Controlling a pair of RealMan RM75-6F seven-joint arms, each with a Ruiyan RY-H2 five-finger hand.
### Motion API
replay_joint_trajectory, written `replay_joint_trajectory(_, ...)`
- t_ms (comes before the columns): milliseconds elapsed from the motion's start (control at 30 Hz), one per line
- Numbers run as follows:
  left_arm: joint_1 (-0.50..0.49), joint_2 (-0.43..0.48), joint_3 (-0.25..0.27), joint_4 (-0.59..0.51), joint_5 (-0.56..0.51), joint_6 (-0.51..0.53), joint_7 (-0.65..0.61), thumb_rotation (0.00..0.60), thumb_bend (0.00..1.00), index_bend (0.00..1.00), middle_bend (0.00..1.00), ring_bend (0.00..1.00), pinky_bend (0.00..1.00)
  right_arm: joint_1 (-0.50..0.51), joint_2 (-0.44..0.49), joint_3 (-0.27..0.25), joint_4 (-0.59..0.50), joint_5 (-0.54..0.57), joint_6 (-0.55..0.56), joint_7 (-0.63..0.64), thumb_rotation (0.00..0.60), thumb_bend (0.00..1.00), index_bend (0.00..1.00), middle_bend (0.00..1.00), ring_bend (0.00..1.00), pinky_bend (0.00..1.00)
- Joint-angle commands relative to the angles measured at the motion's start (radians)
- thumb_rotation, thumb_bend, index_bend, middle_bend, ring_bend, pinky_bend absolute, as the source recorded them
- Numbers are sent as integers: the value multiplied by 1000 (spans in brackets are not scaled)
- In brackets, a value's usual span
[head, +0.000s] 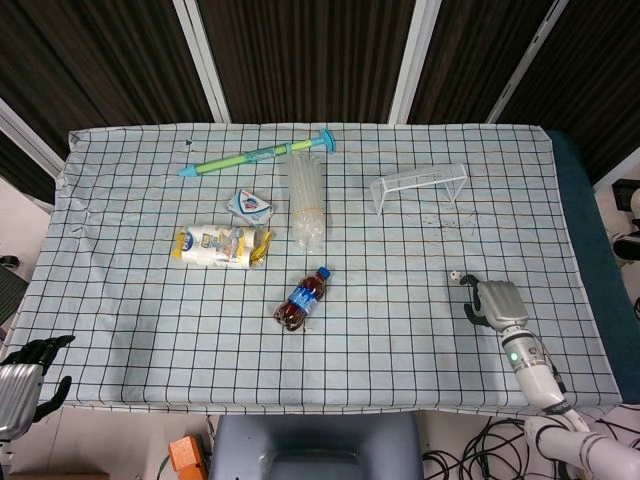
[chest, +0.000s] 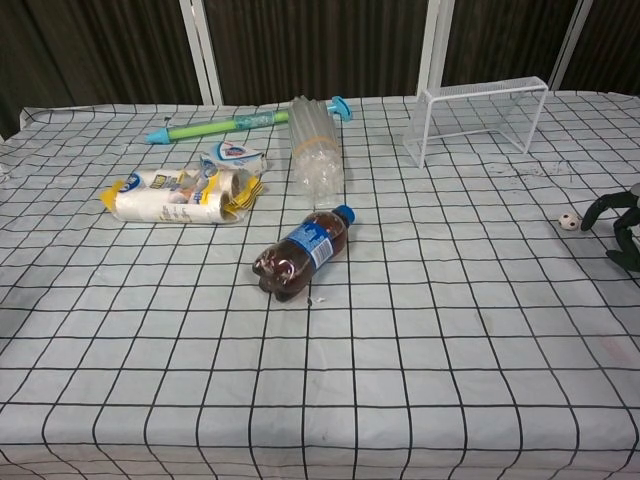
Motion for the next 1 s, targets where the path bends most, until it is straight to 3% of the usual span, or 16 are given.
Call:
replay_joint_trajectory(33, 1, 0, 0, 0, 2, 3, -1, 600, 392, 258, 303, 264, 432, 6, 0, 1, 4, 2, -15, 10, 600, 559, 376, 762, 850, 765)
replay_joint_trajectory(133, 1, 0, -1, 0, 1, 3, -2, 600, 392, 259, 303, 264, 432, 17, 2, 2, 11, -2, -37, 31, 600, 561, 85, 767, 854, 767)
replay_joint_trajectory(200, 1, 1, -1, 0, -1, 3, -2, 600, 392, 259, 303, 264, 432, 20, 3, 4, 12, -5, -45, 56, 600, 563, 7, 770, 856, 770)
replay_joint_trajectory(1000, 6, 6, -3, 1, 2, 14, -17, 600, 393, 259, 303, 264, 431, 8, 53, 0, -57, -32, 3, 77, 600, 565, 0, 771, 858, 771)
